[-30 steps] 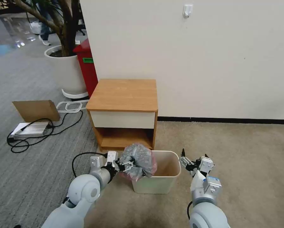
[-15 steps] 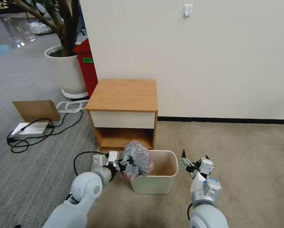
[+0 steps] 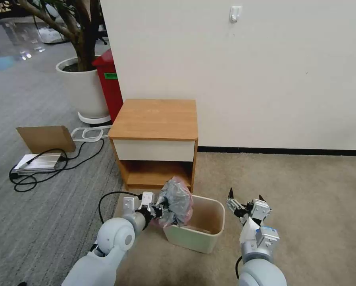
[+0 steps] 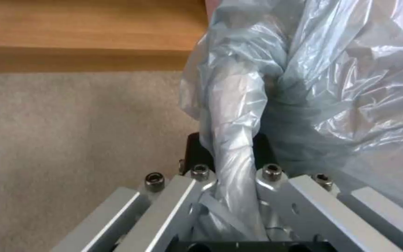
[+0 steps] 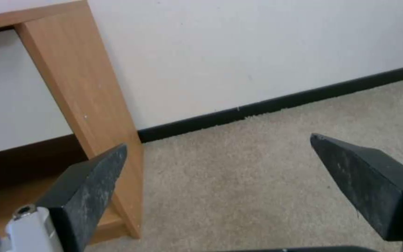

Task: Pick up the garbage bag from the table and place it over the trash can.

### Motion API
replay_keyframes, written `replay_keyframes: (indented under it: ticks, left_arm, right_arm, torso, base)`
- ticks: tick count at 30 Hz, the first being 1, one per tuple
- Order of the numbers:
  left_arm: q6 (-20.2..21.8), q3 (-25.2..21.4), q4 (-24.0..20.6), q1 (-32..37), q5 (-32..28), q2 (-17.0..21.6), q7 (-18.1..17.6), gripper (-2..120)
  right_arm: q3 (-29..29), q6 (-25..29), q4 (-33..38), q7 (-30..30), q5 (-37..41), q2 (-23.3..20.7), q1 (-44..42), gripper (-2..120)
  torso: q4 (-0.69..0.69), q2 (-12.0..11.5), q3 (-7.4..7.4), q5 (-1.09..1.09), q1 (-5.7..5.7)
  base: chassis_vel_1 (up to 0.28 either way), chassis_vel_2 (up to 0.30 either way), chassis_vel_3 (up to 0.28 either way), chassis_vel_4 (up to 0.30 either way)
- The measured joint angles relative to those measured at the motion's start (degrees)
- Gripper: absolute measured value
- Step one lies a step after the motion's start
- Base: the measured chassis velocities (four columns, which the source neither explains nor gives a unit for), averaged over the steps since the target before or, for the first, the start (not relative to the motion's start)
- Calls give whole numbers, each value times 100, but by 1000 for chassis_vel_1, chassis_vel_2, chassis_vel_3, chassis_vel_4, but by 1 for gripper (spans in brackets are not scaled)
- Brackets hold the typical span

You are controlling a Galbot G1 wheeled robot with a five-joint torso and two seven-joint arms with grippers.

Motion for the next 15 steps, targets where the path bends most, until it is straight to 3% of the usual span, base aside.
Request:
replay_keyframes:
  ticks: [4,9,11,12,15]
  left_arm:
    - [-247,-2,-161,148,109,-7,-43,5]
    - [-845,-96,-536,383,363,122,-4,5]
    - [-1276,-191,-685,503,595,223,119,5]
    - [-1276,-191,-685,503,595,223,119,5]
    - [-2035,-347,-751,632,955,358,387,5]
  right_arm:
    - [-24,171,105,-220,98,-46,73,100]
    - [-23,373,515,-1298,810,-232,198,100]
    - [-58,127,807,-1635,1579,-397,278,100]
    - [-58,127,807,-1635,1579,-397,278,100]
    - [-43,-539,1098,-2160,2402,-781,407,100]
  torso:
    - [-2,-1,2,-6,0]
    - [-2,-1,2,-5,1]
    - [-1,-1,2,-5,0]
    - [-1,-1,2,-5,0]
    - [-1,-1,2,-4,0]
  base:
    - [0,0,0,0]
    - [0,0,0,0]
    - [0,0,0,0]
    - [0,0,0,0]
    - [0,0,0,0]
